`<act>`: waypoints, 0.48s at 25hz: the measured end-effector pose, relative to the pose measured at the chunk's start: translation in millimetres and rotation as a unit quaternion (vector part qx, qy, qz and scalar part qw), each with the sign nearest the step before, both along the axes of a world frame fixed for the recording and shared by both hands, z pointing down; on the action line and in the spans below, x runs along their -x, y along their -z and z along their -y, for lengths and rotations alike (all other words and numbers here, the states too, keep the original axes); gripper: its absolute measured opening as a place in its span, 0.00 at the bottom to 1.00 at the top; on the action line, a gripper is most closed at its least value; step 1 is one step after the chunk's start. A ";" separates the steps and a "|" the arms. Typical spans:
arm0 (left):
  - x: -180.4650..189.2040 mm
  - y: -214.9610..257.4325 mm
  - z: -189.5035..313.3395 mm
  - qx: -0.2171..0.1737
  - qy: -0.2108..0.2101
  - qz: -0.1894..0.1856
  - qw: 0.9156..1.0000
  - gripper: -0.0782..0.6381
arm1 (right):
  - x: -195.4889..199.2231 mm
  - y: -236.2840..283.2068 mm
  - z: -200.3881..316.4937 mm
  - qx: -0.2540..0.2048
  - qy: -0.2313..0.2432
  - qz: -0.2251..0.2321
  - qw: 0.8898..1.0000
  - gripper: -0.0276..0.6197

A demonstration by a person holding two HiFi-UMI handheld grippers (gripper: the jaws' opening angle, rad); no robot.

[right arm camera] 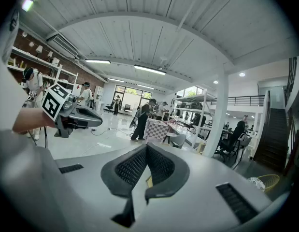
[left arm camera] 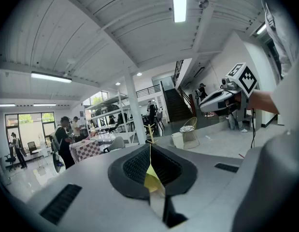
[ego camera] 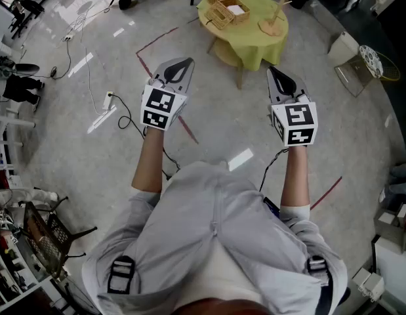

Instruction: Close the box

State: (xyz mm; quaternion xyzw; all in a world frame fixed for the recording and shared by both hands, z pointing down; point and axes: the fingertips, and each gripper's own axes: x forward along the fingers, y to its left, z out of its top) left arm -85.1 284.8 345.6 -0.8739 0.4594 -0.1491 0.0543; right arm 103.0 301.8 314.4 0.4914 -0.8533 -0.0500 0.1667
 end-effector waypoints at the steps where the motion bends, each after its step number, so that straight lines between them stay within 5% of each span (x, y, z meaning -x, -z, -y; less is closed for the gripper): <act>1: -1.1 -0.7 2.0 0.001 0.001 0.000 1.000 0.15 | -1.2 -0.7 2.2 0.000 0.000 -0.001 1.000 0.08; 12: -17.2 -8.1 30.6 0.006 0.016 -0.005 1.000 0.15 | -26.4 -3.3 35.5 -0.002 -0.002 0.027 1.000 0.08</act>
